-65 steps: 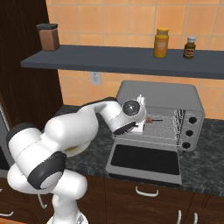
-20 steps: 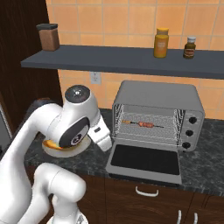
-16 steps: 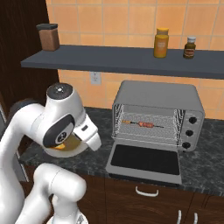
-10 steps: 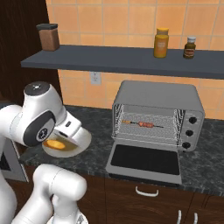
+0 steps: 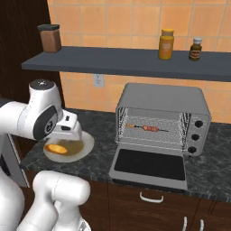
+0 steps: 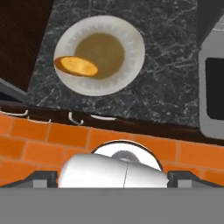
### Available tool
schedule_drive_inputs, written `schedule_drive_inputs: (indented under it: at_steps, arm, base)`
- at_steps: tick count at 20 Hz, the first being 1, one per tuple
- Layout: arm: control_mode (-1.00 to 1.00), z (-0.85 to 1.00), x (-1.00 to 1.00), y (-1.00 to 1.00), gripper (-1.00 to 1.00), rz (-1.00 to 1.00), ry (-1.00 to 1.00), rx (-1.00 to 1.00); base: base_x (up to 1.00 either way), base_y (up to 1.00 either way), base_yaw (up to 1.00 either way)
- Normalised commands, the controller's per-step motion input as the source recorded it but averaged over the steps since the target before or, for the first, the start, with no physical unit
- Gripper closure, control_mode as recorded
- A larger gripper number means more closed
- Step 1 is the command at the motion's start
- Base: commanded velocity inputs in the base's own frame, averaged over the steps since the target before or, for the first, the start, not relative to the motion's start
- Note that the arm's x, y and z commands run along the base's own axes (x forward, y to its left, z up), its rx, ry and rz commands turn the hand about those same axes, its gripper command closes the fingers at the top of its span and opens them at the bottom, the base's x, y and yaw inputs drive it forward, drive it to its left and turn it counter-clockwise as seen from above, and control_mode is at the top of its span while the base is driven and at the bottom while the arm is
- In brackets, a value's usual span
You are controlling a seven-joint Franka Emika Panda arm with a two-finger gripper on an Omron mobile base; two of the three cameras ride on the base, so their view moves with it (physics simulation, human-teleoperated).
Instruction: Pick up the kebab skewer and baguette bread, and place them inside the toaster oven. Close the toaster oven door and start by setting the timer.
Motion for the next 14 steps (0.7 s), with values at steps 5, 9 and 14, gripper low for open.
schedule_drive_inputs:
  at_steps: [5, 9, 14]
  arm:
    - [-1.00, -0.41, 0.37, 0.40, -1.00, 0.57, 0.09, 0.00]
    - [-1.00, -0.51, 0.33, 0.31, -1.00, 0.60, 0.00, 0.00]
    - [-1.00, -0.44, 0.39, 0.24, -1.00, 0.45, 0.01, -0.03]
  base:
    - [0.00, 0.00, 0.00]
    - [0.00, 0.00, 0.00]
    - [0.00, 0.00, 0.00]
